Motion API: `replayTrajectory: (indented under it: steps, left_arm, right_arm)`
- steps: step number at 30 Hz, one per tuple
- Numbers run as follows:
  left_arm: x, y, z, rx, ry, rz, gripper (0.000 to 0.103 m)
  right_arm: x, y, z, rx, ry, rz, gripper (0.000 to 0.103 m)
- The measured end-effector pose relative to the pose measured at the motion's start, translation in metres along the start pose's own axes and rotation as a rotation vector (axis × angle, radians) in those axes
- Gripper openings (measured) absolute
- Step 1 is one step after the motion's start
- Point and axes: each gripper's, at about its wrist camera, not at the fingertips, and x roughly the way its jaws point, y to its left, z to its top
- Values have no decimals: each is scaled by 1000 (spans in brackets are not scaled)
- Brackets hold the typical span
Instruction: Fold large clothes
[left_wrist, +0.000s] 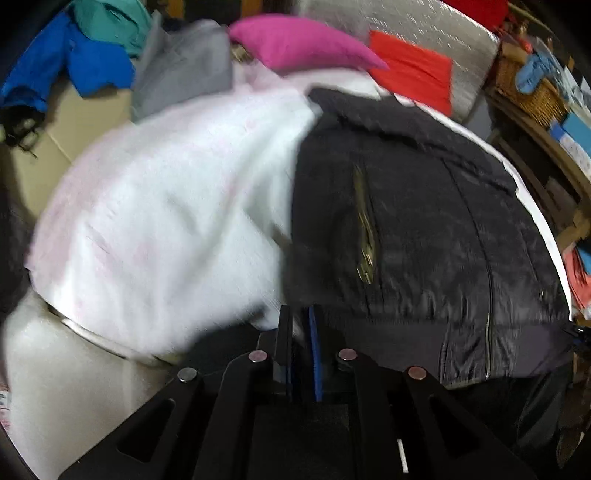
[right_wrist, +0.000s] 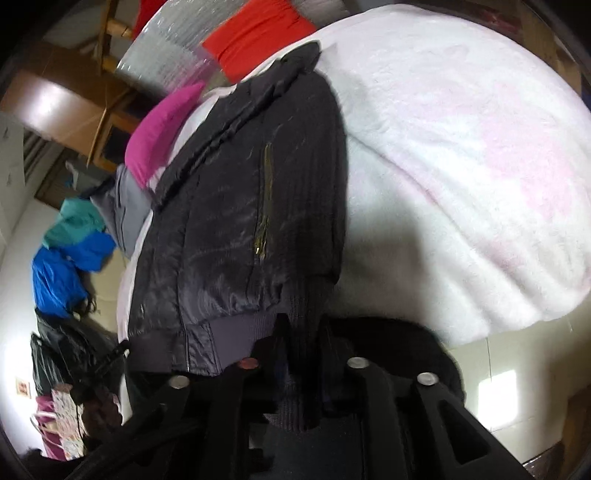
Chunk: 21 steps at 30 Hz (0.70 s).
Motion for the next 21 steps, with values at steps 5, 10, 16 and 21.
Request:
replayTrajectory:
  steps: [5,10,16,21]
  left_arm:
    - [-25,2,56,-24,-177,79,53]
    - [12,-112,121,211,-209,-90,53]
    - [99,-306,175,456,-157,-373,53]
    - [166,-403,198,530,-133,-432,53]
  right_arm:
    - [-39,-18,45,52,-153,34,74]
    - [-12,-22,137,74,-221,137,74]
    - [69,-11,269,38,-192,200,74]
    - [136,-18,340,63,-154,228,74]
